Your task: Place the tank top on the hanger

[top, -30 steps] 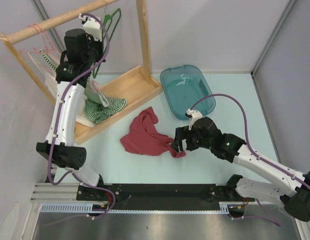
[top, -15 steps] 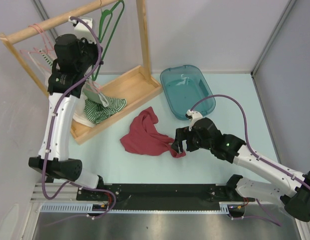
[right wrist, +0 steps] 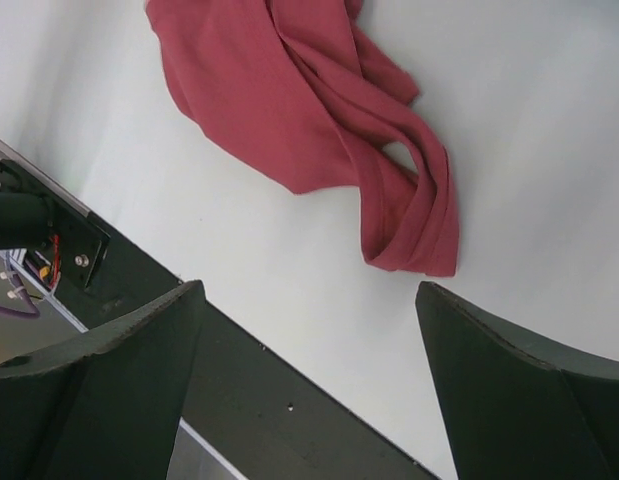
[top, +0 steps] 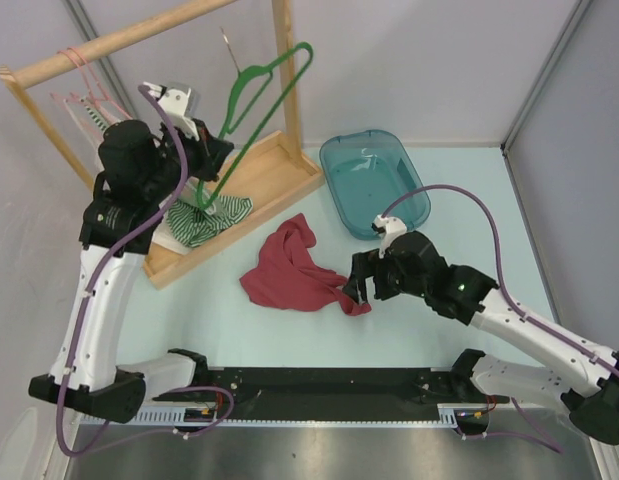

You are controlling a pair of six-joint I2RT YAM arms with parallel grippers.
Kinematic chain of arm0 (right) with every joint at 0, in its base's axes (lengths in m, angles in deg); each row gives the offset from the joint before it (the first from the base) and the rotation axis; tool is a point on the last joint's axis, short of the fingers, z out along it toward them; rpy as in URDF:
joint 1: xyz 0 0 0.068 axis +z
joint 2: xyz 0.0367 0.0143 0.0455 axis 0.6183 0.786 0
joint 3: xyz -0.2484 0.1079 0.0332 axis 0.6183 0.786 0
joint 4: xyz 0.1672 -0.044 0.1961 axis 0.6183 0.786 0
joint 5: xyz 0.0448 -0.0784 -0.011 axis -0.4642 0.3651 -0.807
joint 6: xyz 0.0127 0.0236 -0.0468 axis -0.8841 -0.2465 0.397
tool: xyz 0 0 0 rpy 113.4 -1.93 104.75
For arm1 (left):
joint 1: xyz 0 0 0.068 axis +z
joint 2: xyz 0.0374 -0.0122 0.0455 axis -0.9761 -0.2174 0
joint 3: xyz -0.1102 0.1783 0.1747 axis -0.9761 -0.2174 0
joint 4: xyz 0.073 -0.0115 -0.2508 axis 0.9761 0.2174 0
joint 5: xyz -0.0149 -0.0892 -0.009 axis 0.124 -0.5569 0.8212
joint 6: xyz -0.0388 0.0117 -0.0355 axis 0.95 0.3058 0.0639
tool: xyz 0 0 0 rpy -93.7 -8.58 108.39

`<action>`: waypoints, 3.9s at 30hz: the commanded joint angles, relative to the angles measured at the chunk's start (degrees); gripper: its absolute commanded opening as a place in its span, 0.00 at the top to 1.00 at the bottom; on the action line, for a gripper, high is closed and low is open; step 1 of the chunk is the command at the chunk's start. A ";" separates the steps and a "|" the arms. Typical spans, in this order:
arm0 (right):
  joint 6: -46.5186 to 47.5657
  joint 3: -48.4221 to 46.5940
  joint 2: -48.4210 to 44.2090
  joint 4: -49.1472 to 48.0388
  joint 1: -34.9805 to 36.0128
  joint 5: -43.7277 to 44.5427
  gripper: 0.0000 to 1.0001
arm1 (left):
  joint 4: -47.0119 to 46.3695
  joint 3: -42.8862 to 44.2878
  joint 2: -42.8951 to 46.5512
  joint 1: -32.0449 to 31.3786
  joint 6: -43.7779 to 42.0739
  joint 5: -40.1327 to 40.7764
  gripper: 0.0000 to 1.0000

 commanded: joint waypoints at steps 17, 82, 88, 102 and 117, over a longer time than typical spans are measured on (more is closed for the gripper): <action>29.99 -28.02 -9.60 1.90 0.64 -16.49 0.06 | 9.88 -22.08 8.15 -20.85 -17.81 -29.42 1.00; 18.57 -10.71 -13.03 6.12 -19.92 1.00 1.00 | -26.68 -35.89 -15.84 -17.17 7.15 26.55 0.29; 18.66 -9.92 -14.17 7.44 -20.01 -0.58 1.00 | -30.37 -35.98 -19.96 -14.61 8.73 25.67 0.34; 18.22 -9.92 -15.05 8.58 -20.10 -1.55 1.00 | -30.81 -36.33 -25.95 -14.26 9.35 22.85 0.46; 17.69 -10.00 -15.40 9.20 -20.10 -2.43 1.00 | -28.79 -35.54 -28.41 -14.26 7.68 21.63 0.72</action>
